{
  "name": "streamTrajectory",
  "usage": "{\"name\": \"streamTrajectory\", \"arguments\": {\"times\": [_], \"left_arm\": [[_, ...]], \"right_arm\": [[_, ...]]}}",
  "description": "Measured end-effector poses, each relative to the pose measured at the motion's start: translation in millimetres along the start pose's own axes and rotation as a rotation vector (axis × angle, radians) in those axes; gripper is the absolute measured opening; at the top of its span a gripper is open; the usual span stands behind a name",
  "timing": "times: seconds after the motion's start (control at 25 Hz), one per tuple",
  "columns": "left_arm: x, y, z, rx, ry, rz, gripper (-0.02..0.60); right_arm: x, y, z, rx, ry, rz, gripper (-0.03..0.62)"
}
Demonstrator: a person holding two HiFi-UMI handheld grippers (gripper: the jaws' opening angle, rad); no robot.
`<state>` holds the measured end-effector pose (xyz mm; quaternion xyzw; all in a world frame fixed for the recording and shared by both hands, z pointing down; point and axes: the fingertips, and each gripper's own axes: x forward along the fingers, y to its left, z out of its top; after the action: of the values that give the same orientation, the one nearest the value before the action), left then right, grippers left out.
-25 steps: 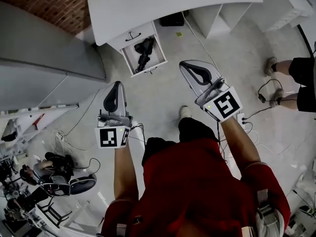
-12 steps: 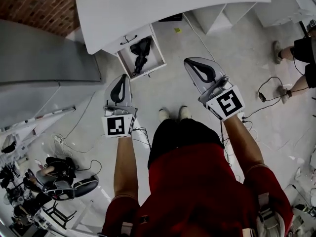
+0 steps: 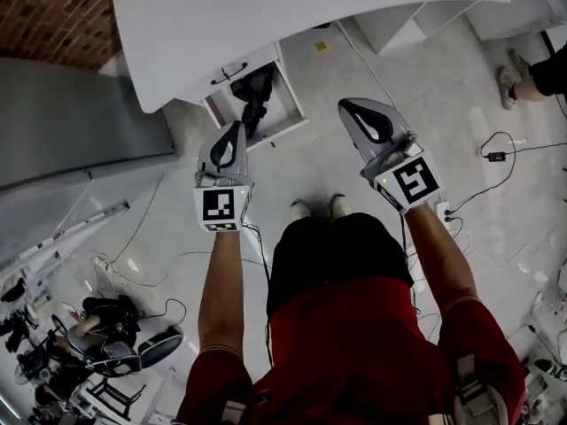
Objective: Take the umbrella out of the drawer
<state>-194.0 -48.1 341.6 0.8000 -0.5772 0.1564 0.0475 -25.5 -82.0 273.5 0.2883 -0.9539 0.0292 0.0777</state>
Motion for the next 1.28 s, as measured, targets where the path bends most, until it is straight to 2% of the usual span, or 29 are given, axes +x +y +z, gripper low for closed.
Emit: {"name": "streamTrajectory", "arguments": {"times": [0.12,0.24,0.36,0.56,0.76,0.92,1.28], "left_arm": [[29,9,-33,0.01,0.028,-0.013,0.007],[57,16,-73,0.004,0.074,-0.025,0.039],[84,21,-109,0.009,0.11,-0.037,0.071],[125,26,-172,0.019,0.176,-0.063,0.136],[160,26,-224,0.063,0.279,-0.092,0.232],[186,29,-264,0.087,0.353,-0.103,0.295],[235,31,-351,0.123,0.493,-0.123,0.392]], "right_arm": [[21,-9,-25,-0.005,-0.011,0.001,0.012],[36,-16,-63,-0.012,0.04,0.011,0.012],[52,-22,-90,-0.017,0.025,0.015,0.012],[73,-31,-131,-0.04,-0.009,0.021,0.012],[78,-35,-169,-0.051,-0.032,0.02,0.012],[79,-44,-206,-0.063,0.003,0.015,0.012],[83,-65,-263,-0.088,-0.054,-0.013,0.012]]}}
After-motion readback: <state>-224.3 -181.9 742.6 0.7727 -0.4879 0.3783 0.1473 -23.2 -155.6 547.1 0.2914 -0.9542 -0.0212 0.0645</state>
